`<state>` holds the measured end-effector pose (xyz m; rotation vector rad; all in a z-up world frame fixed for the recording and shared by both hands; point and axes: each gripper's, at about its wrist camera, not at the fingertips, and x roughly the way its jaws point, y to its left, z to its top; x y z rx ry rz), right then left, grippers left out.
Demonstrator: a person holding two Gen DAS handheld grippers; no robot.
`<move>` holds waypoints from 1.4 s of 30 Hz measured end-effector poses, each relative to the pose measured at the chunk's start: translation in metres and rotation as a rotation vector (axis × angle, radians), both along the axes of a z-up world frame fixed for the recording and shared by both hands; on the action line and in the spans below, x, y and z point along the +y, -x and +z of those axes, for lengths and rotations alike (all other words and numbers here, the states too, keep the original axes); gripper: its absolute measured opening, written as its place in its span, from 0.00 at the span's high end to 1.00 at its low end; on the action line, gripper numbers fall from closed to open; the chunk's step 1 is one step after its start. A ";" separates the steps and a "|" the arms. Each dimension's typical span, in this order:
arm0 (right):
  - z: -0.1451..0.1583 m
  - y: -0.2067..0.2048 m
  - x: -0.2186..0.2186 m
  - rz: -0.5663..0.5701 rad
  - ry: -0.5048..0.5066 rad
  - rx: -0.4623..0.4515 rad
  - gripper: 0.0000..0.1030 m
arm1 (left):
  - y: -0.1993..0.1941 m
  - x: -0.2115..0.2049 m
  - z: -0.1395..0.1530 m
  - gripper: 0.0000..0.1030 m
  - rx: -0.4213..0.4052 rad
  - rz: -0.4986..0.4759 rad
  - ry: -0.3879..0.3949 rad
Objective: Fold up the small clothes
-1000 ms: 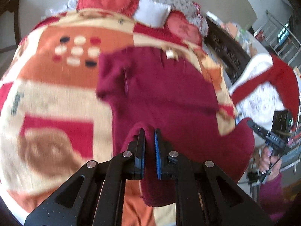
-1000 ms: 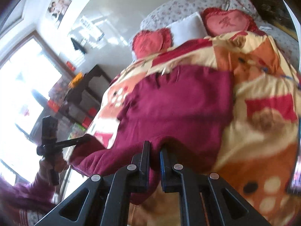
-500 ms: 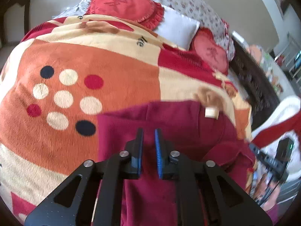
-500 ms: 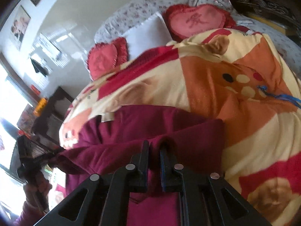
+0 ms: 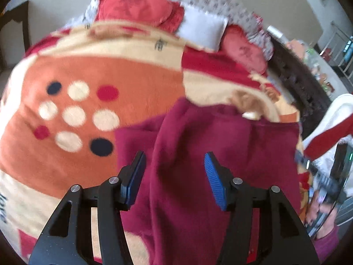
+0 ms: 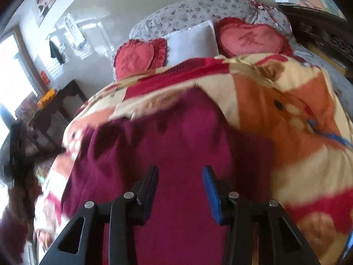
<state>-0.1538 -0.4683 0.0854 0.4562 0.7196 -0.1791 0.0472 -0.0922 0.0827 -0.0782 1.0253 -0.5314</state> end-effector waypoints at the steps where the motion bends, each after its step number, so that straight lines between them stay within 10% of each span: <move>1: -0.002 -0.019 -0.008 -0.027 -0.002 0.000 0.60 | -0.007 -0.008 -0.012 0.47 0.022 0.016 -0.034; 9: -0.023 -0.079 -0.041 -0.111 0.001 0.086 0.60 | -0.022 -0.020 -0.032 0.45 0.046 0.069 -0.099; 22: -0.027 0.043 -0.006 -0.087 0.013 0.199 0.44 | 0.055 0.016 -0.009 0.44 0.014 -0.022 -0.093; 26: -0.037 0.047 0.002 -0.058 -0.013 0.203 0.91 | 0.071 0.017 -0.028 0.44 0.019 -0.011 -0.182; 33: -0.043 0.059 -0.004 -0.123 0.046 0.253 0.94 | 0.079 0.028 -0.047 0.43 0.038 0.040 -0.164; 36: -0.034 0.060 0.000 -0.147 0.060 0.237 0.93 | 0.081 0.029 -0.042 0.43 0.036 0.052 -0.166; 40: -0.003 0.060 0.009 -0.207 0.085 0.178 0.60 | 0.083 0.026 -0.040 0.43 0.015 0.045 -0.184; 42: 0.006 0.047 0.025 -0.144 0.059 0.146 0.60 | 0.082 0.026 -0.042 0.43 0.015 0.047 -0.177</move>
